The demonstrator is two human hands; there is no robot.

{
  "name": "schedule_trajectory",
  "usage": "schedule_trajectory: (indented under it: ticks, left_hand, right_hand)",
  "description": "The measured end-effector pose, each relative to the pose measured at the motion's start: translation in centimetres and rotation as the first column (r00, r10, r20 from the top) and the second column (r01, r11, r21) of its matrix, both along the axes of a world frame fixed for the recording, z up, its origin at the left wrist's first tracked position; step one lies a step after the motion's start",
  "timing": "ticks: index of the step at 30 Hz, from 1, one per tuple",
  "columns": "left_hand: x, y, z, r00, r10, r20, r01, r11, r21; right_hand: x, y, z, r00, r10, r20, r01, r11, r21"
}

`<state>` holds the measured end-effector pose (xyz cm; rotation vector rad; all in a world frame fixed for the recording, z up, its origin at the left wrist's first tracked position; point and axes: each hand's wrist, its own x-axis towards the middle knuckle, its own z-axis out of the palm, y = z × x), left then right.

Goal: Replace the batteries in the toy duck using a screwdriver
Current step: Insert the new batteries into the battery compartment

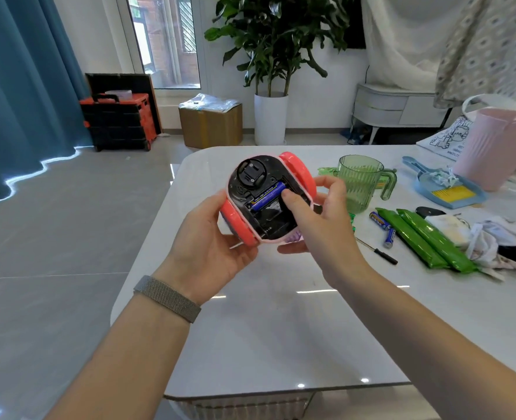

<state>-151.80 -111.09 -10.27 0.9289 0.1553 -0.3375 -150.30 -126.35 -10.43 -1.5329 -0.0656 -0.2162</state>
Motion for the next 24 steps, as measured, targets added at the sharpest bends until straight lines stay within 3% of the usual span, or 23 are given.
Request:
schedule_trajectory:
  ticks: [2, 5, 8, 10, 12, 14, 16, 17, 20, 24]
  left_hand:
    - [-0.1, -0.3, -0.2, 1.0, 0.004, 0.01, -0.004, 1.0, -0.002]
    - [-0.3, -0.8, -0.2, 0.991, -0.081, 0.107, 0.094, 0.987, -0.127]
    - [-0.1, -0.7, -0.4, 0.991, 0.002, 0.135, 0.018, 0.988, -0.152]
    - [0.1, -0.6, -0.5, 0.99, 0.026, 0.135, -0.007, 0.99, -0.14]
    - [0.2, -0.4, -0.5, 0.991, 0.022, 0.133, -0.003, 0.99, -0.142]
    - [0.3, -0.3, -0.6, 0.992, 0.021, 0.121, -0.004, 0.99, -0.138]
    - [0.3, -0.3, -0.7, 0.994, 0.011, 0.11, 0.004, 0.99, -0.14]
    - [0.4, -0.4, -0.8, 0.994, 0.004, 0.105, 0.011, 0.99, -0.142]
    - [0.2, -0.8, -0.7, 0.996, -0.014, 0.093, 0.025, 0.993, -0.117]
    - [0.0, -1.2, -0.6, 0.993, -0.049, 0.11, 0.059, 0.995, -0.085]
  right_hand:
    - [0.0, 0.1, -0.2, 1.0, -0.012, 0.0, 0.012, 1.0, 0.017]
    - [-0.2, 0.1, -0.3, 1.0, -0.007, -0.011, 0.007, 1.0, 0.021]
    - [0.4, -0.6, -0.1, 0.999, 0.038, 0.002, -0.038, 0.995, -0.095]
    - [1.6, -2.3, 0.1, 0.992, -0.037, 0.119, 0.069, 0.958, -0.277]
    - [3.3, -5.3, -0.1, 0.934, -0.209, 0.289, 0.331, 0.81, -0.484]
    - [4.7, -9.2, -0.9, 0.872, -0.365, 0.326, 0.485, 0.557, -0.674]
    - [5.5, -12.8, -2.6, 0.869, -0.463, 0.175, 0.36, 0.348, -0.866]
    - [5.6, -14.0, -3.5, 0.864, -0.496, 0.083, 0.257, 0.293, -0.921]
    - [5.5, -15.5, -5.6, 0.853, -0.52, -0.048, 0.114, 0.275, -0.955]
    - [5.5, -15.5, -5.8, 0.847, -0.531, -0.003, 0.148, 0.241, -0.959]
